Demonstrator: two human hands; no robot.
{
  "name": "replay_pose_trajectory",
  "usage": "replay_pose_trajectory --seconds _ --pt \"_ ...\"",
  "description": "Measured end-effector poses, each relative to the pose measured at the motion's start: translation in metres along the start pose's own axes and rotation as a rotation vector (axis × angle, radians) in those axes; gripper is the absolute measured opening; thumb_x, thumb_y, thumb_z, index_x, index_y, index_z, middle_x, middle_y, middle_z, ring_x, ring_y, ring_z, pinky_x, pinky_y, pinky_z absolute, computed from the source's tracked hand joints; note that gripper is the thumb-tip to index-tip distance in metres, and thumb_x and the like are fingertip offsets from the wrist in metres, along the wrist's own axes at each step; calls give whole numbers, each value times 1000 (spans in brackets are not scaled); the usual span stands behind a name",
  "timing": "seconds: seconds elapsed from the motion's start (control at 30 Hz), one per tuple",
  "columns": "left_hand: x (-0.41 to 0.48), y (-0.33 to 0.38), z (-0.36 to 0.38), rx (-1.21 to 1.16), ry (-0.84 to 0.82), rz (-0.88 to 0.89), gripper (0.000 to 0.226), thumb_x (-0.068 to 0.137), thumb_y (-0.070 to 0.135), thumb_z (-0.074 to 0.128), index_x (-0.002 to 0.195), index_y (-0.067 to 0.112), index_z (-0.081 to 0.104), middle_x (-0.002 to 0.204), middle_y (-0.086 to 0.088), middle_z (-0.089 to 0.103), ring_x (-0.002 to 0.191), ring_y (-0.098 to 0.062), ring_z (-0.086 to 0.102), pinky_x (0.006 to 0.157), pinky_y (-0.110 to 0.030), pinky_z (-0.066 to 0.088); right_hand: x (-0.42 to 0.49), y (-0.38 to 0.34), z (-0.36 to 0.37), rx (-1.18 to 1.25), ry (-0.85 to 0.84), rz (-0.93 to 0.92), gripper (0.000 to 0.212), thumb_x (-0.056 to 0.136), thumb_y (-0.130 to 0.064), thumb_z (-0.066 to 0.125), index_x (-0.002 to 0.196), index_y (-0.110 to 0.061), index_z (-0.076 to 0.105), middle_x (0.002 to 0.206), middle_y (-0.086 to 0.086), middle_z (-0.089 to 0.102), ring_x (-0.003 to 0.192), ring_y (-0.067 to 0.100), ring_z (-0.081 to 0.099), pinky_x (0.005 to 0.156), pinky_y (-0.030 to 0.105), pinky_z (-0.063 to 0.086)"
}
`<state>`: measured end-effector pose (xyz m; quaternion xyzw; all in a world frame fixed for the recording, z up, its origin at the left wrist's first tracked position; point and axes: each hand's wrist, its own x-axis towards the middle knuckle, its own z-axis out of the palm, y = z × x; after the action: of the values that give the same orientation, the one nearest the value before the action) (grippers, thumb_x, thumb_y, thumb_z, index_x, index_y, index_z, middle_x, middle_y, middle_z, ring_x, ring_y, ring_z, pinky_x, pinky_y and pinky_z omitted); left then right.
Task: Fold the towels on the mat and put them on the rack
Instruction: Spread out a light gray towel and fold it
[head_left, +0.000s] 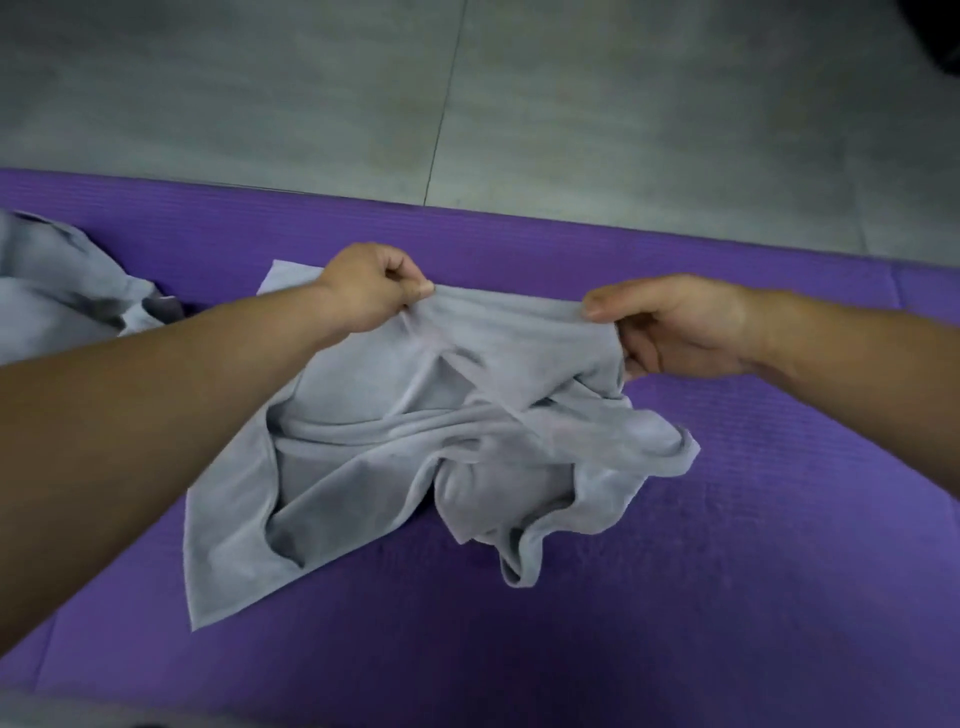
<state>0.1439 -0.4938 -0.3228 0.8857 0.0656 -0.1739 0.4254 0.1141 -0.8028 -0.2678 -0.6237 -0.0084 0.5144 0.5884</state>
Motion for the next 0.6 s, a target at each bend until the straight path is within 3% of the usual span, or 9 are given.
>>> replay_pose_trajectory --seconds 0.13,0.2,0.3,0.37,0.43,0.5,0.6 --pt "-3 7 8 204 -16 -25 9 92 25 74 90 17 72 87 6 68 86 -14 64 76 -25 49 2 26 -1 -248 82 90 19 84 -30 68 94 -17 59 83 1 56 77 17 52 67 30 46" --pt "-4 14 10 356 -33 -6 11 95 27 70 92 16 70 92 4 67 89 -16 62 75 -25 42 2 31 2 -221 127 -12 8 94 -22 65 92 -16 60 82 2 58 78 18 52 69 30 46" --pt "-8 35 13 734 -95 1 14 101 34 54 96 25 64 117 -4 64 109 -28 56 92 -32 42 -4 34 2 67 113 -162 14 101 -10 54 92 -14 63 85 4 62 76 16 59 69 26 51" --pt "-15 50 22 866 -95 77 22 100 38 51 116 31 65 140 -5 54 131 -33 44 109 -39 37 -5 39 2 92 134 -211 15 102 -12 52 97 -14 67 88 6 65 76 16 63 67 25 54" --pt "-32 72 40 671 -143 261 42 97 26 58 139 29 57 157 0 40 146 -23 31 114 -26 27 -4 44 4 35 195 -249 14 102 -15 56 101 -13 69 90 9 66 79 20 61 69 29 52" --pt "-48 91 59 310 -251 299 52 92 6 59 139 26 58 151 2 49 139 -12 43 102 -10 34 -4 50 6 35 226 -268 13 98 -19 62 101 -10 70 93 13 65 86 26 59 76 37 48" --pt "-58 100 70 -28 -436 118 35 89 -2 58 115 16 72 112 -20 70 99 -17 63 90 -34 51 -9 54 10 66 229 -264 19 96 -19 66 104 -2 69 96 14 69 91 25 64 83 37 50"
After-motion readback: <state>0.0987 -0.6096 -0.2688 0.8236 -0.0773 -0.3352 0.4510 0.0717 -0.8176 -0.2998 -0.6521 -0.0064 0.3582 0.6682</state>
